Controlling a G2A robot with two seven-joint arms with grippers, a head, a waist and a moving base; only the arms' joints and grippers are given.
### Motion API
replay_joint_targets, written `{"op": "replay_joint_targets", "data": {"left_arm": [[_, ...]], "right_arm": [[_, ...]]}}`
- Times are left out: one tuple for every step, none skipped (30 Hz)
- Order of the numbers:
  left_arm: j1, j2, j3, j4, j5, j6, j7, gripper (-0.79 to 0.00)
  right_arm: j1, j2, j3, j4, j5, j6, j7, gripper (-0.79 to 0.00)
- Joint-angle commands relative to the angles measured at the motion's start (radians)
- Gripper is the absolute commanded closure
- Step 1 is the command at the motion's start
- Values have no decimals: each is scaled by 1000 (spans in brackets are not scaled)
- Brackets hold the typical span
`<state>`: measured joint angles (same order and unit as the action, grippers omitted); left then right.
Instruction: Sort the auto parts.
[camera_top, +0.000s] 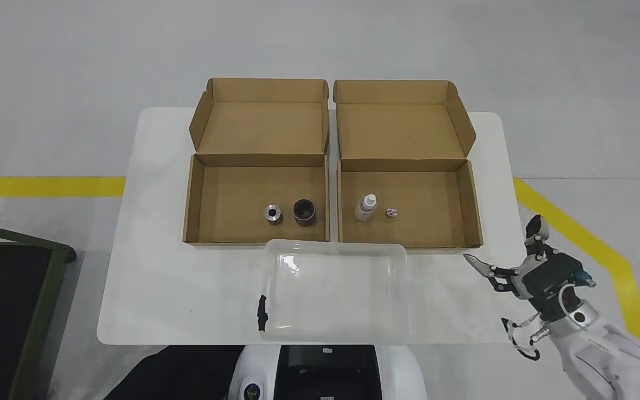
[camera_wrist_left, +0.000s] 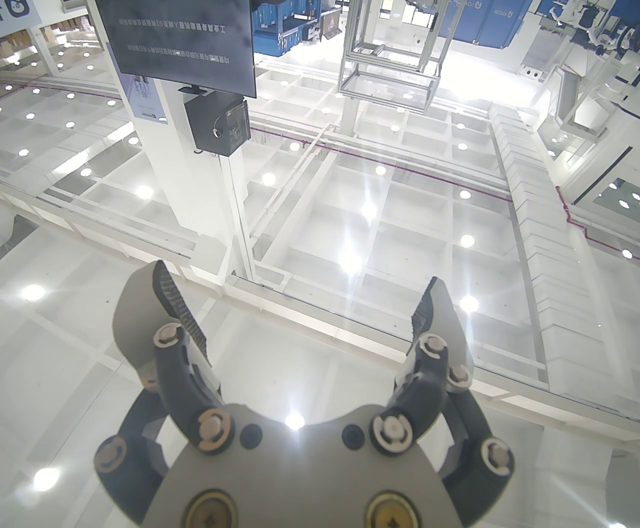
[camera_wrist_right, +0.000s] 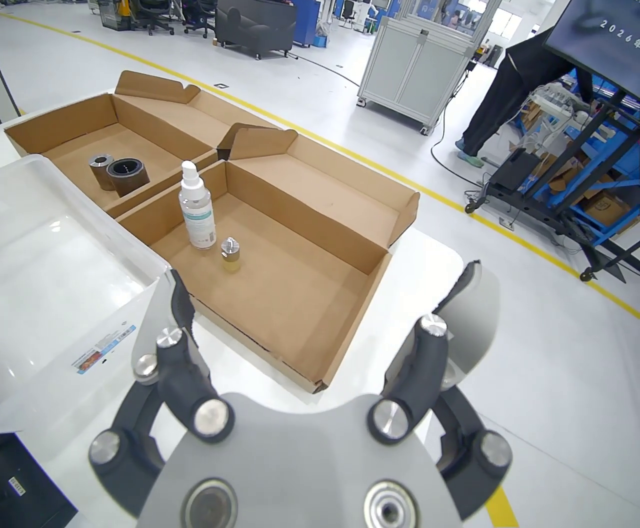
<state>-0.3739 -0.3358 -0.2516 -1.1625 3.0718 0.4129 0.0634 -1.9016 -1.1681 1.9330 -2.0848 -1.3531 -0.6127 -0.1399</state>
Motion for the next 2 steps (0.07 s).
{"op": "replay_joint_targets", "data": {"left_arm": [[0,0,0,0,0,0,0,-784],[0,0,0,0,0,0,0,-785]], "right_arm": [[0,0,0,0,0,0,0,-784],[0,0,0,0,0,0,0,-784]]}}
